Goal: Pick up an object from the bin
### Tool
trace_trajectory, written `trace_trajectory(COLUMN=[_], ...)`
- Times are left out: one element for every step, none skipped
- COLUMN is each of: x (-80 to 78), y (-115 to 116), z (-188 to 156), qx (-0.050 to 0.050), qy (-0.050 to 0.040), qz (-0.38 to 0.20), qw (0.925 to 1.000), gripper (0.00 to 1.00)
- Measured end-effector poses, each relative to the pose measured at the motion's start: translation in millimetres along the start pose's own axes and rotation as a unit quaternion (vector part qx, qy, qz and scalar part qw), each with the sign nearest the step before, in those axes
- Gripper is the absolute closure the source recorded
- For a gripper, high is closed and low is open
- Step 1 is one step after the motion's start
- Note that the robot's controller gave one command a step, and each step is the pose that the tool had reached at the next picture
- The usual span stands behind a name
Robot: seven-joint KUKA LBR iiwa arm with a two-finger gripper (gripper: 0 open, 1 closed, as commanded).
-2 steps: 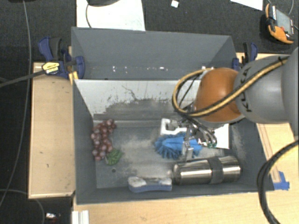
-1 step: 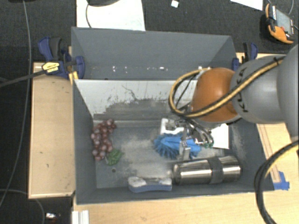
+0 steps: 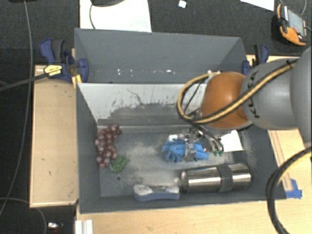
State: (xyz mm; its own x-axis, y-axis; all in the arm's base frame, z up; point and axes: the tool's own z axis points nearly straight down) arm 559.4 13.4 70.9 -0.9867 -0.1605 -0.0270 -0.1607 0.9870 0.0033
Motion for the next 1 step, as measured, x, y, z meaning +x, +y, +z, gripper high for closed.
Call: trace_trajectory(x=[0.0], y=[0.0], z=[-0.1], qx=[0.0], qy=[0.0], qz=[0.0], qw=[1.0], gripper=[1.0])
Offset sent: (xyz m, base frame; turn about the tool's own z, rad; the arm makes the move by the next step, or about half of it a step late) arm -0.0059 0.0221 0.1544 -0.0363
